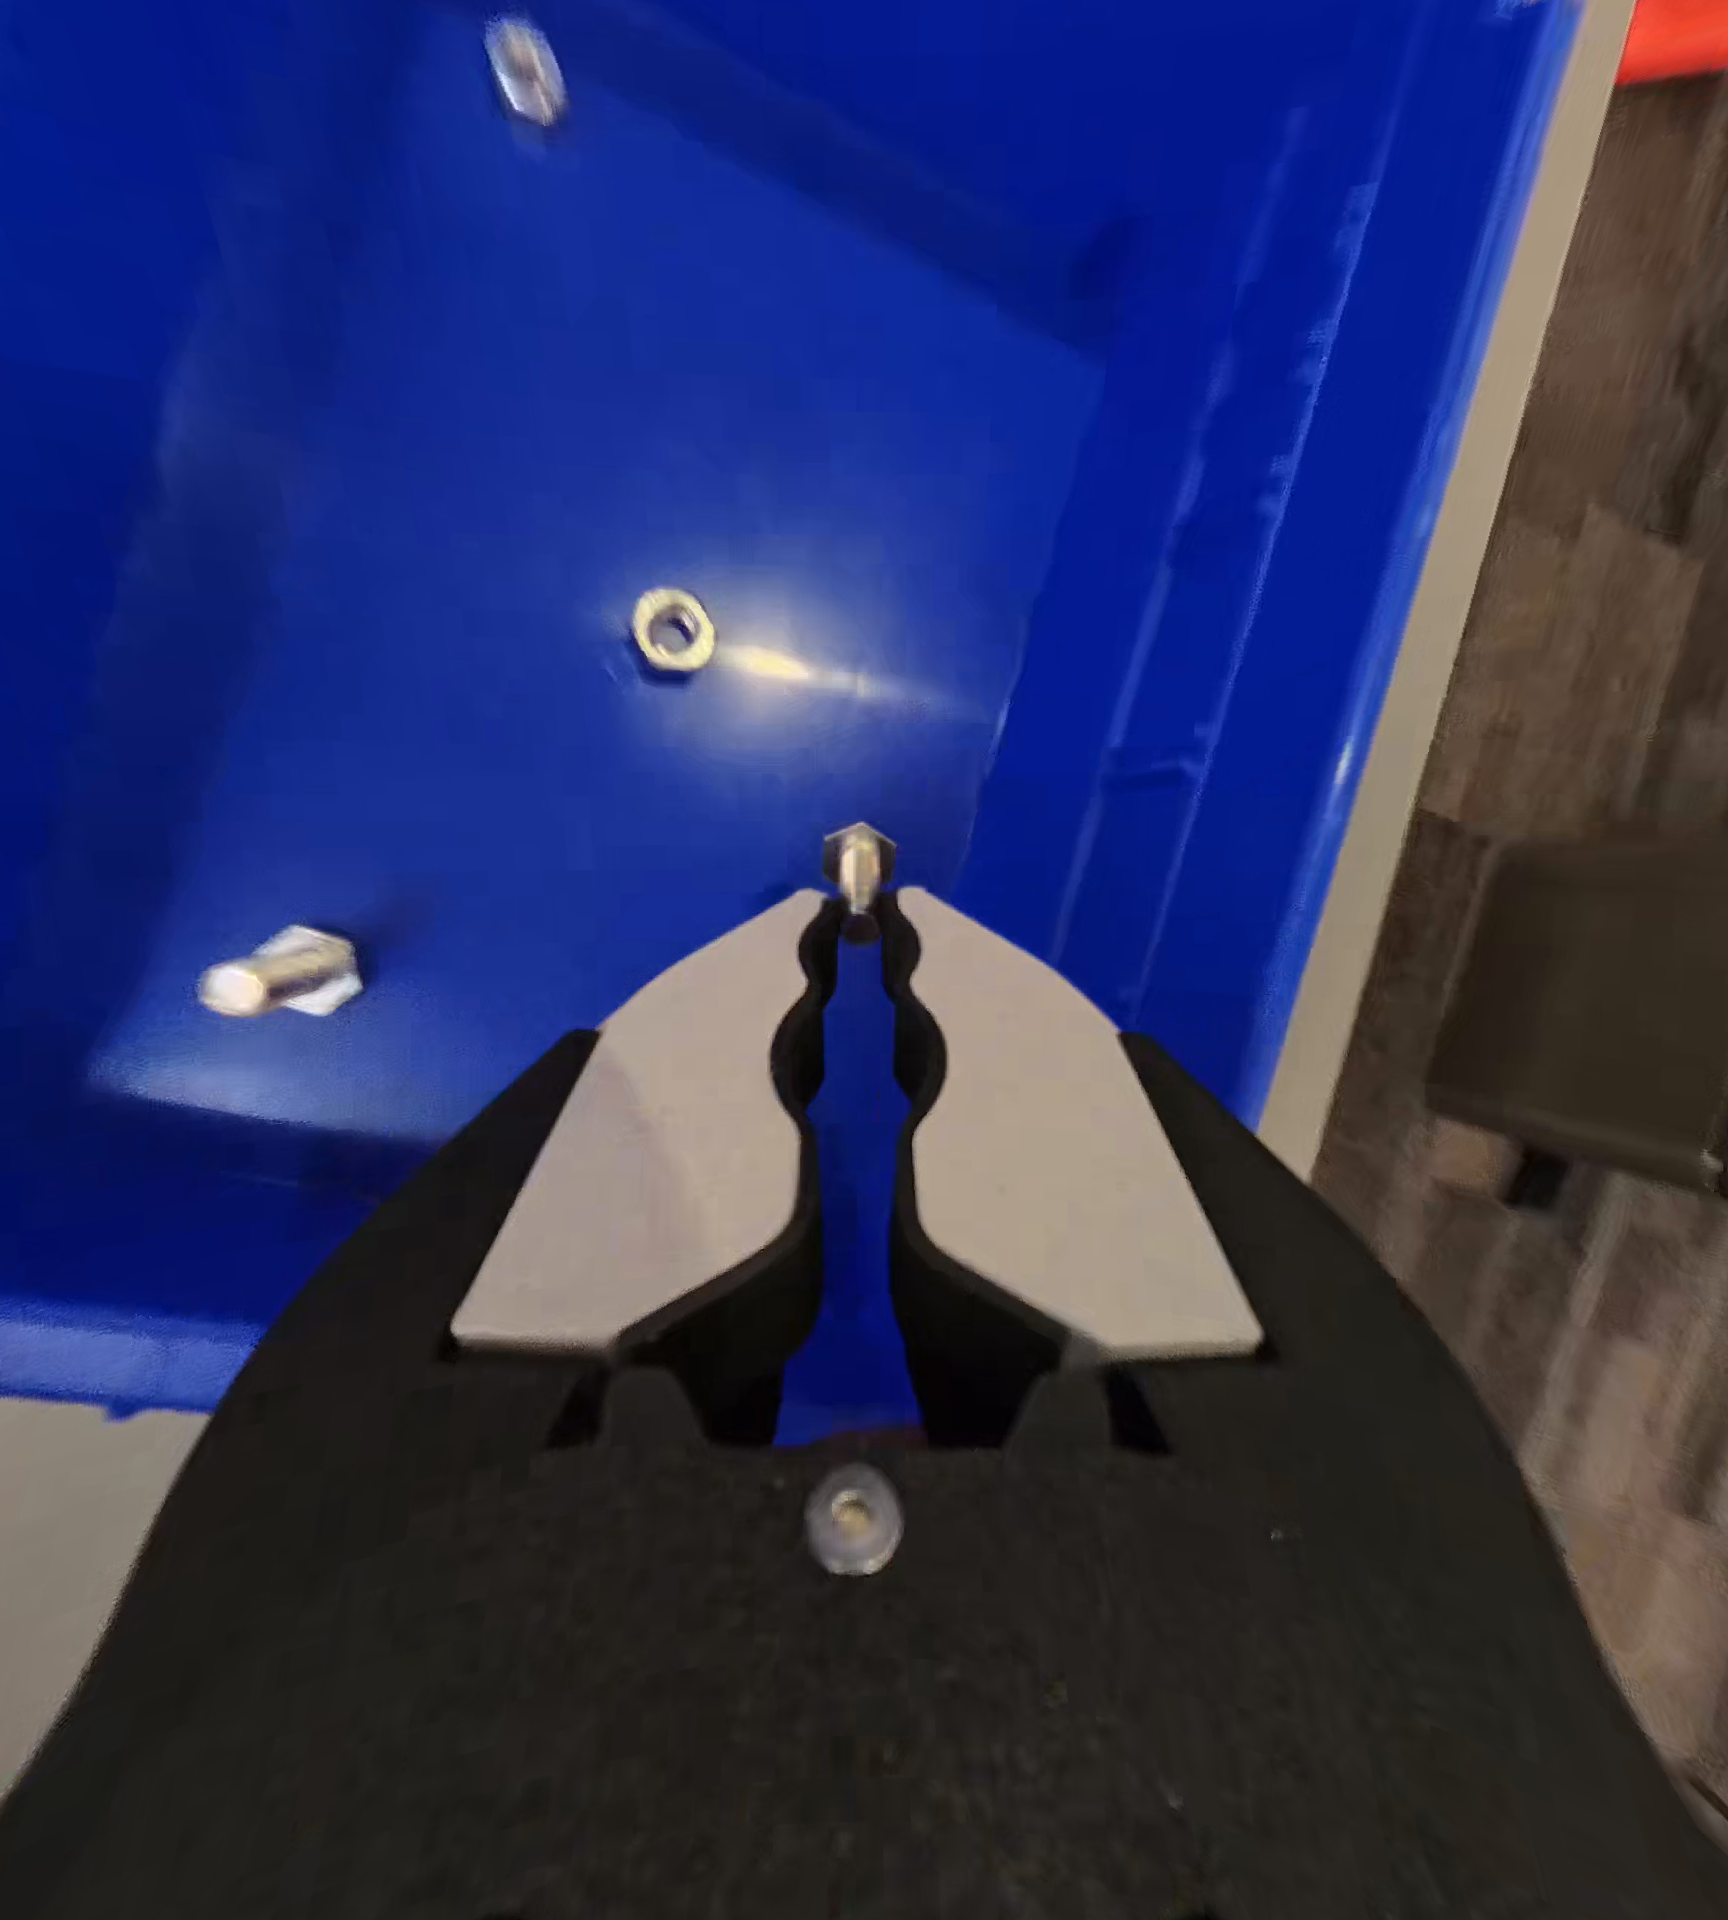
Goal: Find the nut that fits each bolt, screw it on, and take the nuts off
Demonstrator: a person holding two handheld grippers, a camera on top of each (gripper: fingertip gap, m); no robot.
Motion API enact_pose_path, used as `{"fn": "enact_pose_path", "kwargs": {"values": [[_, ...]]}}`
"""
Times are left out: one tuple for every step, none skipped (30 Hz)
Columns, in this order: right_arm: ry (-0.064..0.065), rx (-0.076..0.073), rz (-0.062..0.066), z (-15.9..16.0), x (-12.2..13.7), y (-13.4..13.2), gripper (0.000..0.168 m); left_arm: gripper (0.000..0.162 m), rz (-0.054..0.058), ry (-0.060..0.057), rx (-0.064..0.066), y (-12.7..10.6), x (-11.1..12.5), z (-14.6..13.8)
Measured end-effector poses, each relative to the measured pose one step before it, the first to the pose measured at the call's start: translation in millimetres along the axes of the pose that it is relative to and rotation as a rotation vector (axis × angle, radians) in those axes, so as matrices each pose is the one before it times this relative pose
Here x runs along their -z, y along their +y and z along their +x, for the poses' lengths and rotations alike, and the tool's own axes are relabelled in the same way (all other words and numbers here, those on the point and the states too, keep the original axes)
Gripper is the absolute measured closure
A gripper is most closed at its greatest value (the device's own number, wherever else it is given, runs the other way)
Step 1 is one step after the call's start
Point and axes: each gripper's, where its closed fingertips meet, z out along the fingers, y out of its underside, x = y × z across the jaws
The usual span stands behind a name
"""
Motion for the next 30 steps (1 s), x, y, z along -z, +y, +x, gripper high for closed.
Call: {"fn": "enact_pose_path", "kwargs": {"values": [[0.0205, 0.0249, -0.0289, 0.75, -3.0, 4.14, 0.16, 0.108, -0.0003, 0.0033, -0.0006, 0.02, 0.13, 0.61], [0.0011, 0.0194, -0.0026, -1.53, -1.62, -0.04, 0.16, 0.109, -0.0016, 0.0017, 0.0003, 0.17, 0.02, 0.15], [-0.002, 0.0039, 0.02, -1.15, -0.97, -4.51, 0.16, 0.109, -0.002, -0.0009, 0.0005, 0.29, -0.27, -0.21], [0.0026, -0.0122, 0.0343, 0.49, -1.41, -7.76, 0.16, 0.109, -0.0043, 0.0024, 0.0011, 0.57, -0.5, 0.28], [-0.0007, -0.0202, 0.0322, 0.55, -3.02, -7.88, 0.16, 0.108, -0.0045, 0.0046, 0.002, 0.65, -0.48, 0.5], [-0.0035, -0.014, 0.0109, 0.13, -5.07, -5.52, 0.16, 0.108, -0.002, 0.0017, 0.0012, 0.33, -0.26, 0.27], [0.0091, 0.0018, -0.0046, 1.43, -6.33, -4.26, 0.16, 0.108, 0.0003, -0.0007, -0.0011, 0.08, -0.02, 0.11], [0.0173, 0.0124, -0.0093, 3.22, -6.98, -5.18, 0.16, 0.108, 0.0017, -0.0008, -0.0018, -0.14, 0.18, 0.16], [0.0064, 0.0019, -0.0049, 2.32, -7.13, -6.6, 0.16, 0.109, 0.0026, -0.0007, -0.0003, -0.32, 0.21, -0.11], [-0.0084, -0.0012, -0.0035, 0.29, -6.62, -7.39, 0.16, 0.109, 0.0019, -0.0007, 0.0023, -0.28, 0.26, -0.35], [0.0014, 0.0048, -0.0021, 1.49, -5.93, -8.94, 0.16, 0.109, 0.0006, 0.0004, 0.0046, -0.02, 0.03, -0.52], [0.0108, 0.0087, 0.0046, 3.31, -6.16, -10.53, 0.16, 0.109, -0.0002, 0.0008, 0.0056, -0.09, 0.0, -0.53], [0.0097, 0.0049, 0.0001, 4.17, -7.73, -9.9, 0.16, 0.109, -0.0016, 0.0008, 0.0048, 0.21, -0.2, -0.53], [0.0029, 0.0046, -0.018, 3.89, -9.07, -6.73, 0.16, 0.108, -0.0027, 0.0026, 0.0027, 0.31, -0.21, 0.01], [0.007, 0.0087, -0.0294, 4.54, -9.24, -3.99, 0.16, 0.108, -0.0014, 0.0035, 0.0006, 0.18, -0.11, 0.28], [0.0108, 0.0099, -0.0255, 4.48, -8.61, -3.48, 0.16, 0.108, -0.0002, 0.0013, -0.0002, 0.02, 0.01, 0.16], [0.0103, 0.0093, -0.0186, 2.82, -7.38, -3.15, 0.16, 0.108, 0.0002, 0.0004, 0.0, 0.03, 0.19, 0.14], [0.0057, 0.0176, -0.0132, 0.11, -6.19, -2.28, 0.16, 0.108, 0.0004, 0.0003, 0.0011, -0.03, 0.17, -0.1], [0.0147, 0.0211, -0.0232, 0.04, -5.04, 0.76, 0.16, 0.108, 0.0013, 0.0006, 0.0017, -0.23, 0.1, -0.21], [0.035, 0.0188, -0.0084, 2.18, -2.39, -0.18, 0.16, 0.108, 0.0007, 0.0015, 0.0019, -0.02, 0.14, -0.03], [0.0177, 0.007, 0.0025, -0.05, -0.29, -0.82, 0.159, 0.108, -0.0009, 0.0015, 0.0025, 0.08, -0.14, -0.16], [0.0079, -0.0075, -0.0069, -0.39, 0.14, 1.55, 0.159, 0.108, -0.0021, 0.0019, 0.0018, 0.22, -0.25, 0.05], [-0.0033, -0.0125, -0.018, -1.41, 0.28, 3.6, 0.159, 0.108, -0.0025, 0.0008, -0.0004, 0.3, -0.22, 0.08], [-0.0243, -0.017, -0.0218, -4.18, -0.06, 4.61, 0.159, 0.108, -0.0031, 0.0007, -0.0014, 0.48, -0.39, 0.26], [-0.0344, -0.0158, -0.0184, -5.43, -1.21, 4.36, 0.157, 0.108, -0.0033, 0.0028, -0.001, 0.52, -0.37, 0.57], [-0.0146, -0.015, -0.0024, -2.24, -1.6, 2.39, 0.157, 0.108, -0.0021, 0.0006, -0.0003, 0.33, -0.25, 0.24], [0.0086, -0.0123, 0.0142, 2.24, -0.3, 0.01, 0.158, 0.108, -0.0012, -0.0003, 0.0, 0.21, -0.32, 0.14], [-0.0007, -0.0214, -0.0035, 1.5, -0.36, 2.18, 0.159, 0.108, -0.0009, 0.0019, 0.0005, 0.23, -0.15, 0.33], [-0.0098, -0.018, -0.0169, 0.52, 1.16, 3.34, 0.158, 0.108, 0.0004, 0.0014, 0.0012, 0.05, 0.07, 0.22], [-0.0077, -0.0065, -0.0123, 0.34, 4.1, 2.43, 0.151, 0.108, 0.0025, -0.001, 0.0009, -0.33, 0.23, -0.15]]}}
